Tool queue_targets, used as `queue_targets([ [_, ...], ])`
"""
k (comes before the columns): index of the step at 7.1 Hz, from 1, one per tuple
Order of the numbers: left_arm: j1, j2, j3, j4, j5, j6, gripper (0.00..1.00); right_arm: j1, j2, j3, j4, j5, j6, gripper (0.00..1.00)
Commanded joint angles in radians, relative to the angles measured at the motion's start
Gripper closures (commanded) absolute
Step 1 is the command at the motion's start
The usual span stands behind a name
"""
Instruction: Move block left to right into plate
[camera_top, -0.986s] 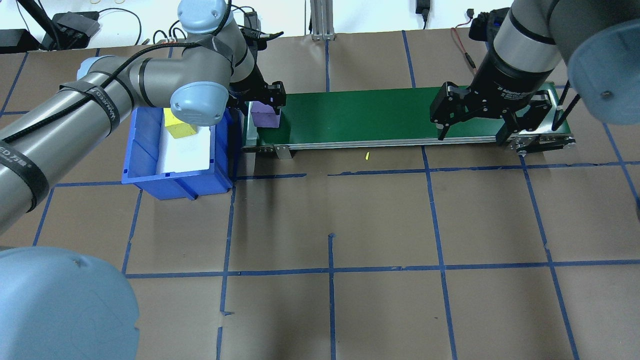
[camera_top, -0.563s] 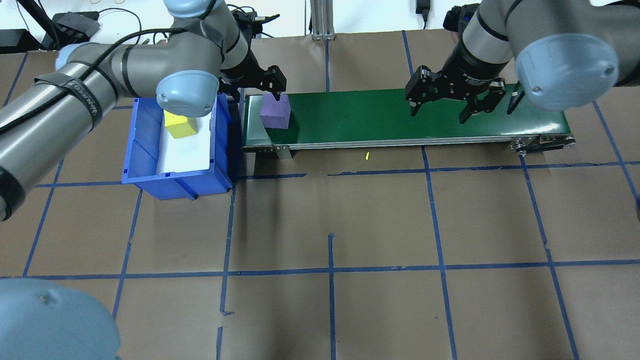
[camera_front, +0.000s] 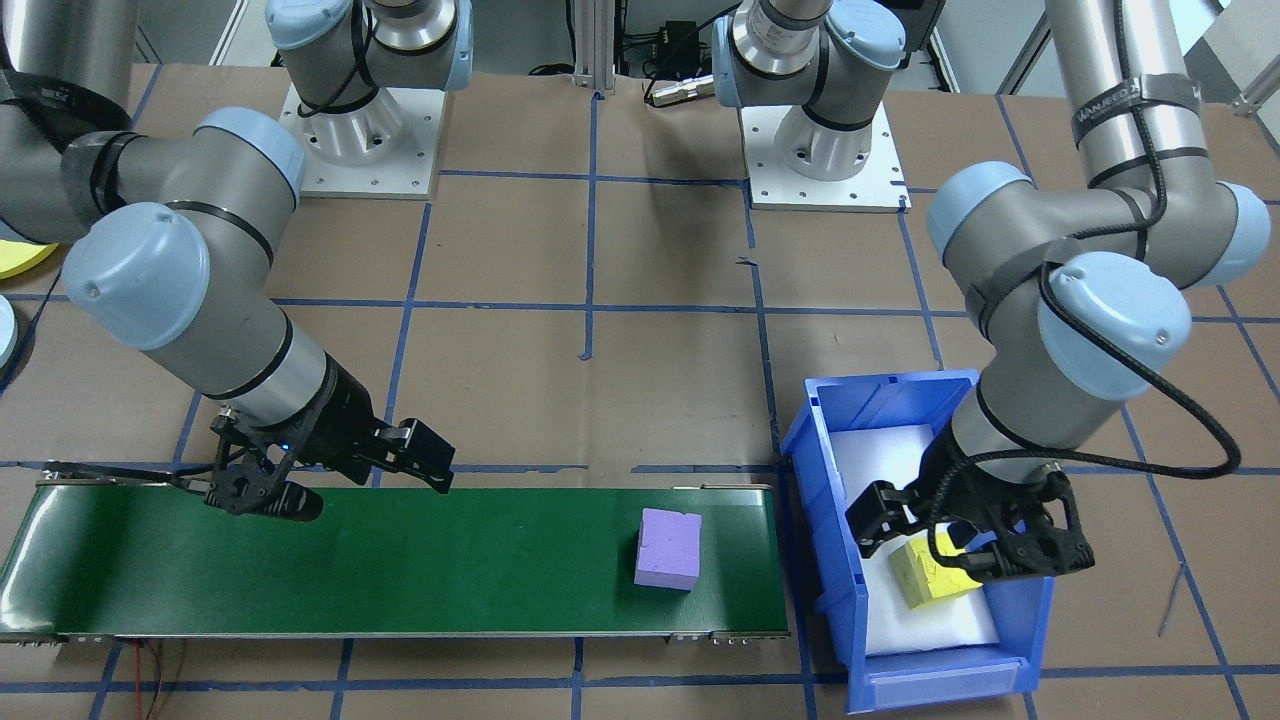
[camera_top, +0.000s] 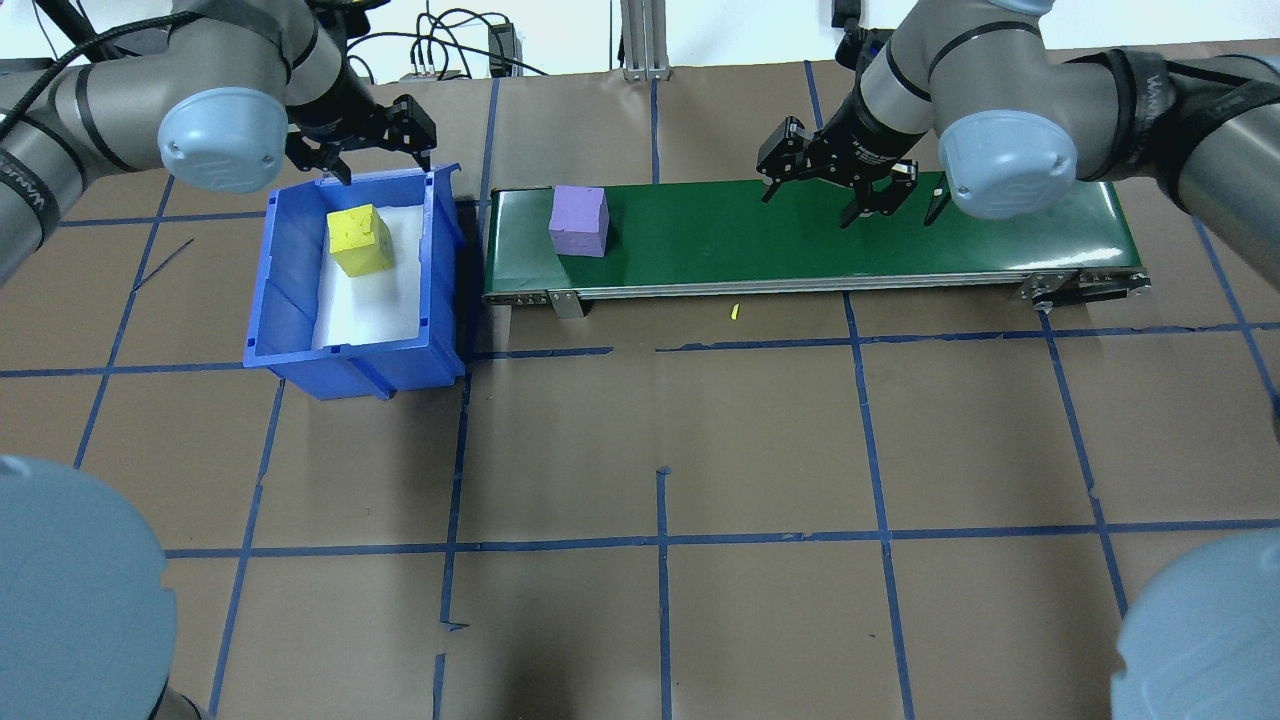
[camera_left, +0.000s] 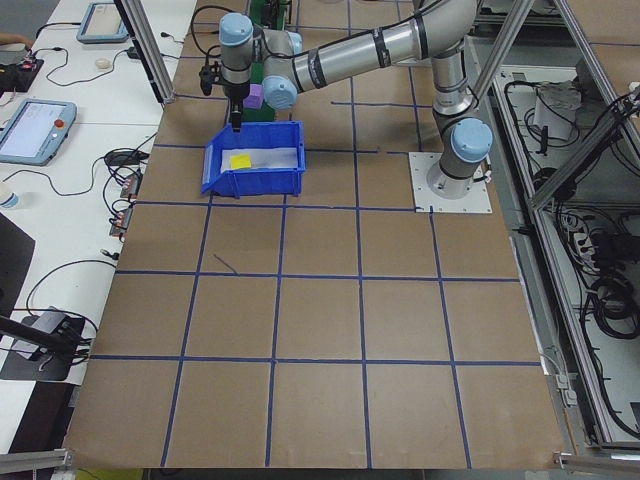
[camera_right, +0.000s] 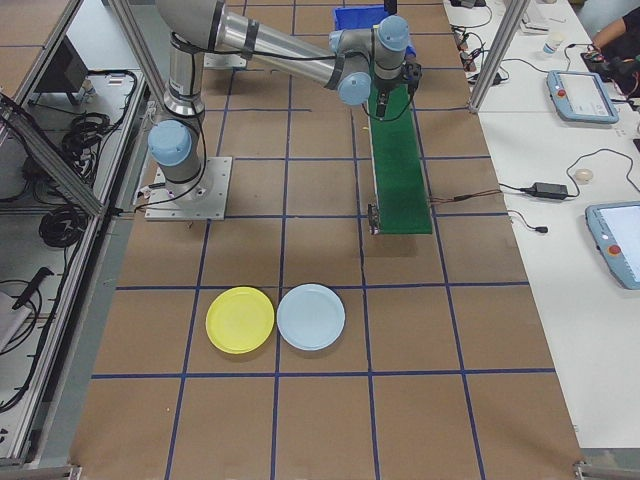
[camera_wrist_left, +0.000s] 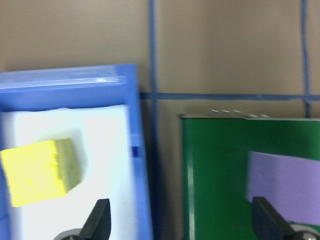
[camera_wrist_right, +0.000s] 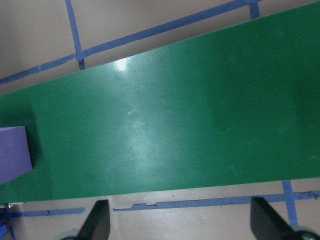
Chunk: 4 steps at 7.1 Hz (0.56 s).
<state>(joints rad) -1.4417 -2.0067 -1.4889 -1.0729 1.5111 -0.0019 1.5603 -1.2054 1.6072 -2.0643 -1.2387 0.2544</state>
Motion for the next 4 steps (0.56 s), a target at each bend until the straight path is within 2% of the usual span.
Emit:
queue_targets([
  [1,0.055,-0.078,-0.007,0.004,0.011,0.005,0.0,0.001,0.059,-0.007,-0.066,0.048,0.065,0.0],
  [2,0.055,-0.108,0.012,0.004,0.068,-0.028,0.0,0.001,0.076,-0.007,-0.094,0.085,0.065,0.0],
  [3,0.055,-0.124,0.006,0.023,0.089,-0.033,0.0,0.001,0.079,-0.007,-0.094,0.088,0.065,0.0],
  [4,0.055,-0.126,-0.005,0.031,0.087,-0.039,0.0,0.001,0.081,-0.007,-0.094,0.09,0.065,0.0],
])
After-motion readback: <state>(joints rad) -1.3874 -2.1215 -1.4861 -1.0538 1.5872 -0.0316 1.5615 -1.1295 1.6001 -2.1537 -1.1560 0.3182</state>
